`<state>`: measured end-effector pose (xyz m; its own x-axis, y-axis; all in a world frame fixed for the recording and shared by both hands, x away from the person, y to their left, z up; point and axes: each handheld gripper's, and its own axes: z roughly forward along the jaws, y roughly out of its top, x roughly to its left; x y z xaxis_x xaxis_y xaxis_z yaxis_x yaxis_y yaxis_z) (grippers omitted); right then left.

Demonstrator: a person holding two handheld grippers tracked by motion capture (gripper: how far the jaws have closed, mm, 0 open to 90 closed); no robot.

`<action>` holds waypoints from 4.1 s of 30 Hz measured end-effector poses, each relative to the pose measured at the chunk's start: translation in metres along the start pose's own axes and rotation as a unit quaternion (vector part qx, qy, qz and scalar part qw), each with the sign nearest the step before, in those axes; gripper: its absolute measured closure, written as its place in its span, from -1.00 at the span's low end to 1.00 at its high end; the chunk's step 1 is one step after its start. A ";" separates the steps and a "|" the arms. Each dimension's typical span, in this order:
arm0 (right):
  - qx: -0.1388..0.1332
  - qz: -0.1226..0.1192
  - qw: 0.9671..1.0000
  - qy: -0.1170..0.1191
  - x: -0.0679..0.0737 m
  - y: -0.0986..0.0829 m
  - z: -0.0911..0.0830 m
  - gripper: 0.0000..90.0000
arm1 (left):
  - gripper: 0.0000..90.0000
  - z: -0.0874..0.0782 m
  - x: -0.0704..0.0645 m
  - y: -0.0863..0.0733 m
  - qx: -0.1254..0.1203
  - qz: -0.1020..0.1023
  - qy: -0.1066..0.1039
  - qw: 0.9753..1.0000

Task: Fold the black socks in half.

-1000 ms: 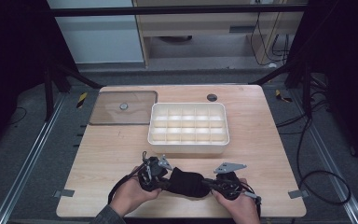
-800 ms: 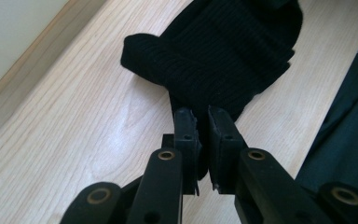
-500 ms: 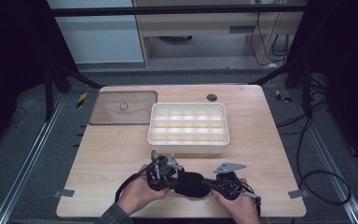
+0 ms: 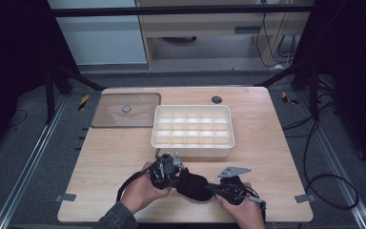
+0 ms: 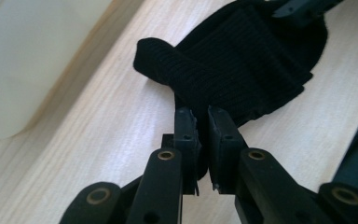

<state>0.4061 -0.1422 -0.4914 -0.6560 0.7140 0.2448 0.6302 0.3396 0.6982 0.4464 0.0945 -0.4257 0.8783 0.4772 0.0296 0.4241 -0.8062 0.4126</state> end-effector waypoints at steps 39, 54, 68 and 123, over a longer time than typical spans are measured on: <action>0.003 0.005 1.000 0.020 0.002 0.002 0.007 0.84 | 0.84 -0.006 -0.006 0.005 -0.009 0.007 -0.037 0.999; 0.006 0.010 1.000 0.024 0.000 0.003 0.009 0.85 | 0.84 -0.002 -0.025 0.017 -0.007 0.035 -0.047 0.998; 0.005 0.008 1.000 0.025 -0.001 0.003 0.010 0.85 | 0.85 0.003 -0.040 0.029 -0.008 0.058 -0.052 0.997; -0.051 0.075 0.996 0.012 -0.033 -0.006 -0.023 0.44 | 0.89 0.029 -0.067 0.039 -0.015 0.072 -0.076 0.994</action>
<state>0.4143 -0.1817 -0.4877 -0.5680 0.7371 0.3662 0.6767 0.1651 0.7175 0.4107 0.0210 -0.4385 0.9534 0.2979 -0.0469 0.2874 -0.8505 0.4405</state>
